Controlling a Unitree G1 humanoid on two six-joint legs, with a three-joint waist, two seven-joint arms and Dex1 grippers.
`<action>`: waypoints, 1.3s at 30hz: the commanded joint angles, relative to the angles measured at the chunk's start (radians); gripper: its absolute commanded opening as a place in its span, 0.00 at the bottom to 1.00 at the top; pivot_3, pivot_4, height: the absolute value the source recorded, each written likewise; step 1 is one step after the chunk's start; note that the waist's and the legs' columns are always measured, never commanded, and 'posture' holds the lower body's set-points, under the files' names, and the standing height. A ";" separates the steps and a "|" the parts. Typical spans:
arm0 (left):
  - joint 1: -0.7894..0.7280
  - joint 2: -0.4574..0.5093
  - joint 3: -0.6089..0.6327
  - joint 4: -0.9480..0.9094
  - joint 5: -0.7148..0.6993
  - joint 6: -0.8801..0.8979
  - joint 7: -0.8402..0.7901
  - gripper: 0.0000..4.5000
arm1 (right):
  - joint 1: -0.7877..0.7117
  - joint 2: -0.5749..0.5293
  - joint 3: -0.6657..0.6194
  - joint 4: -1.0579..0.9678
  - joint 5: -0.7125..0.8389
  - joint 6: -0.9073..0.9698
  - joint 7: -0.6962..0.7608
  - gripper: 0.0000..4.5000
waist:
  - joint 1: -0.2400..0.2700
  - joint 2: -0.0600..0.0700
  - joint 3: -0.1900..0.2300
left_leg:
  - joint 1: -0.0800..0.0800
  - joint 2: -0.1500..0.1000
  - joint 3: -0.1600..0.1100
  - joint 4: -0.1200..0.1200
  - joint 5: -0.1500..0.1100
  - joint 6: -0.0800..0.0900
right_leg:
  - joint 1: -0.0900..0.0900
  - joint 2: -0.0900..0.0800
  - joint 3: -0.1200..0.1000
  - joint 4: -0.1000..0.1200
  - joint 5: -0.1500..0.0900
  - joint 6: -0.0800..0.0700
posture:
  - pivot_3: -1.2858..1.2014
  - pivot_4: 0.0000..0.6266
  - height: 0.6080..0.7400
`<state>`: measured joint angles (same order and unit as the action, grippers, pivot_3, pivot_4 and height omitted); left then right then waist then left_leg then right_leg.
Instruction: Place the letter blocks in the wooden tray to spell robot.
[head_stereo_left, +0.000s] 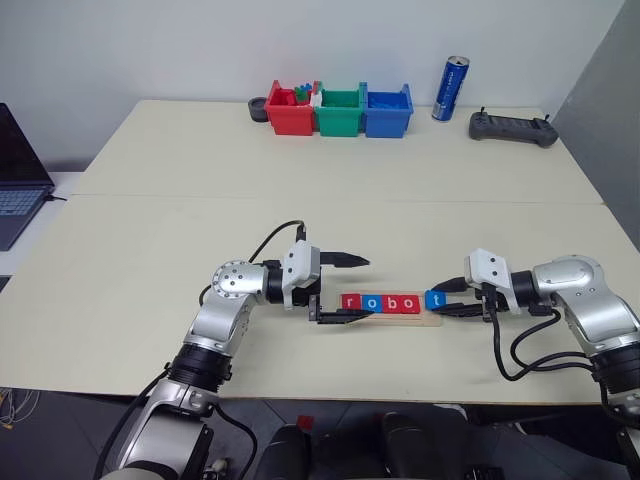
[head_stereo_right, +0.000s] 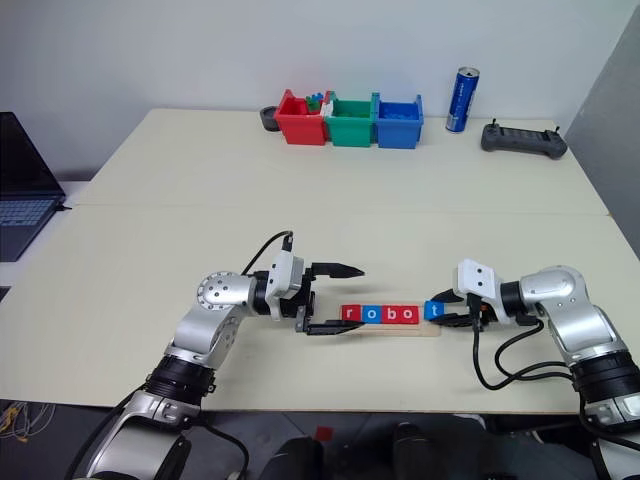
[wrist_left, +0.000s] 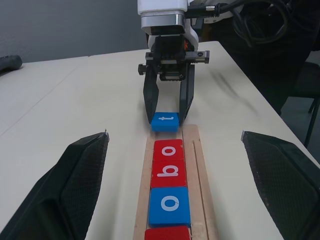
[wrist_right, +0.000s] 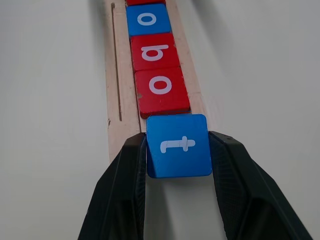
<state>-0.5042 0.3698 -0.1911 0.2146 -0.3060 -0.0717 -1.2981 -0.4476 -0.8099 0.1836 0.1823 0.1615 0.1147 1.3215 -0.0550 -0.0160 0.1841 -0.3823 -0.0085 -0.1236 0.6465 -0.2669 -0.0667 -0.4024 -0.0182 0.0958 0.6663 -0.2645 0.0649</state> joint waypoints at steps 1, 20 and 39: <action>0.005 0.008 0.005 -0.043 -0.009 -0.003 0.004 1.00 | -0.029 0.004 0.001 -0.003 -0.007 -0.029 0.016 0.32 | 0.000 0.000 0.000 | 0.000 0.000 0.000 0.000 0.000 0.000 | 0.000 0.000 0.000 0.000 0.000 0.000 | 0.52 0.24 1.00; 0.002 0.008 0.005 -0.032 -0.007 -0.009 -0.001 1.00 | -0.051 0.020 0.021 0.025 -0.037 -0.039 0.028 0.32 | -0.001 0.000 0.000 | 0.000 0.000 0.000 0.000 0.000 0.000 | 0.000 0.000 0.000 0.001 0.000 0.000 | 0.52 0.24 1.00; 0.004 0.007 0.004 -0.041 -0.006 -0.002 0.009 1.00 | -0.081 0.012 0.000 0.031 -0.021 -0.014 0.046 0.99 | -0.001 0.000 0.000 | 0.000 0.000 0.000 0.000 0.000 0.000 | 0.000 0.000 0.000 0.001 0.000 0.000 | 0.52 0.24 1.00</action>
<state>-0.5027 0.3714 -0.1911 0.2037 -0.3060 -0.0709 -1.2967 -0.5047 -0.7845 0.2155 0.2361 0.1228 0.0970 1.3600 -0.0558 -0.0158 0.1840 -0.3822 -0.0085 -0.1236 0.6467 -0.2669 -0.0668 -0.4027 -0.0183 0.0958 0.6669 -0.2643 0.0646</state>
